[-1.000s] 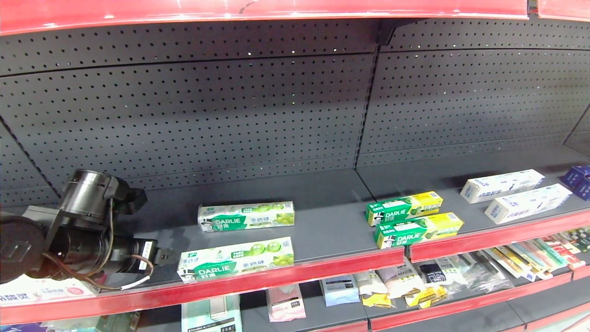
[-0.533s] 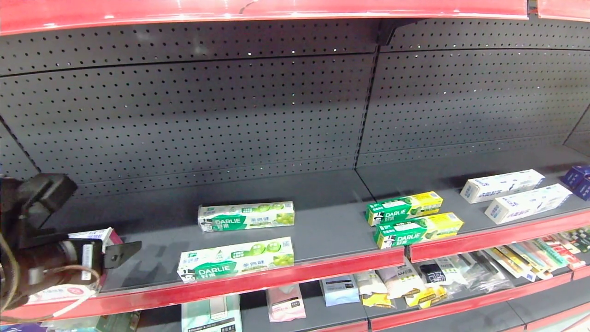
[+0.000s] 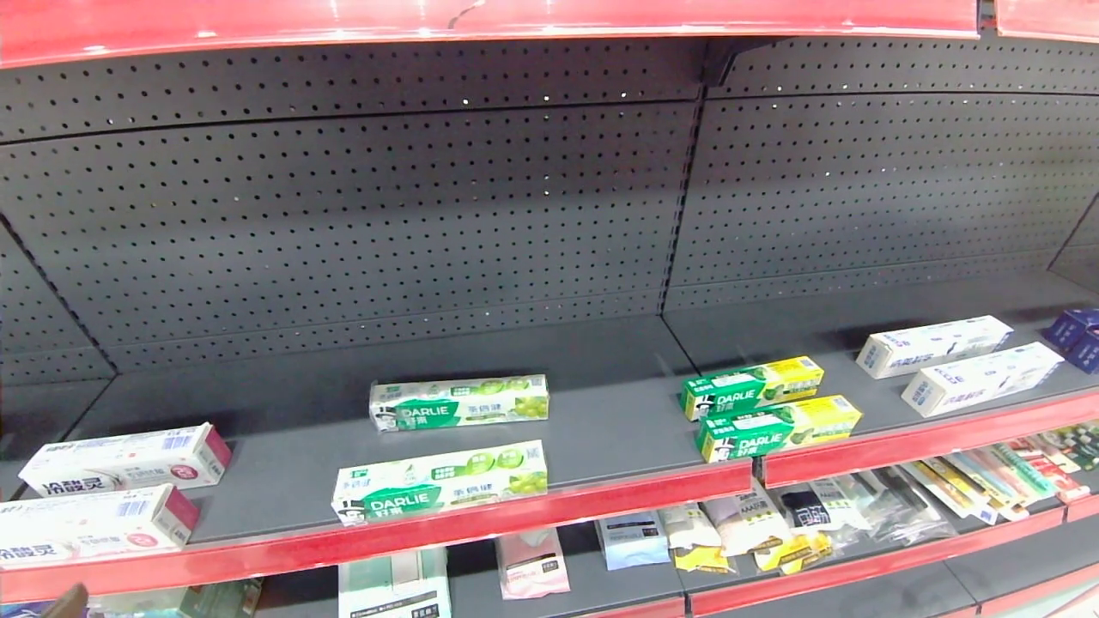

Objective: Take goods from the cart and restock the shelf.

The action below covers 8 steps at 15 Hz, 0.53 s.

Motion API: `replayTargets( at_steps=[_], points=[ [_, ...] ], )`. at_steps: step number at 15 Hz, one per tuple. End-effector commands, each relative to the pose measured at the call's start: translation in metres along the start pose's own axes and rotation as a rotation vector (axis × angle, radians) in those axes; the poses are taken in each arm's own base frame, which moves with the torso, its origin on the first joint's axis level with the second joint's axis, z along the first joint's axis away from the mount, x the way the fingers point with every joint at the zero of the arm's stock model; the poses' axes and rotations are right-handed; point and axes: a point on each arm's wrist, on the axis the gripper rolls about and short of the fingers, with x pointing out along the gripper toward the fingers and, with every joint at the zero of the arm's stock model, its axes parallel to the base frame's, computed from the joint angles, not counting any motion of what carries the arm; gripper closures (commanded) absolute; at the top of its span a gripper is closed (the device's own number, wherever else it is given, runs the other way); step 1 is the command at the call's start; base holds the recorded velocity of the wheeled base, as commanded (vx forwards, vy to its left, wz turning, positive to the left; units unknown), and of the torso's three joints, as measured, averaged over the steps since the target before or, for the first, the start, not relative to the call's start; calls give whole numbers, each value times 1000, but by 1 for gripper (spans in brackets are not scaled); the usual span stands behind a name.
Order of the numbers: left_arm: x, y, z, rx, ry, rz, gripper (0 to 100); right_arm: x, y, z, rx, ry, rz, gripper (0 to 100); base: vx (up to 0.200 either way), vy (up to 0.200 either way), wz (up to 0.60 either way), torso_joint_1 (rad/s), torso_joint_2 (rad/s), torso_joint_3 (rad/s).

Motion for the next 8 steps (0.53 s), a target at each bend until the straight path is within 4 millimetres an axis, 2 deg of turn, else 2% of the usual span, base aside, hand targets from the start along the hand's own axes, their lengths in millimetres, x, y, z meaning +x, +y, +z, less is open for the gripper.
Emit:
replayTargets(
  at_steps=[1, 8],
  points=[
    [-15, 5, -64, 12, -90, -14, 0, 0, 0, 0, 0, 0, 2, 0, 0, 0, 0, 0, 0, 0],
    [-7, 5, -72, 13, -115, -12, 0, 0, 0, 0, 0, 2, 0, 0, 0, 0, 0, 0, 0, 0]
  ],
)
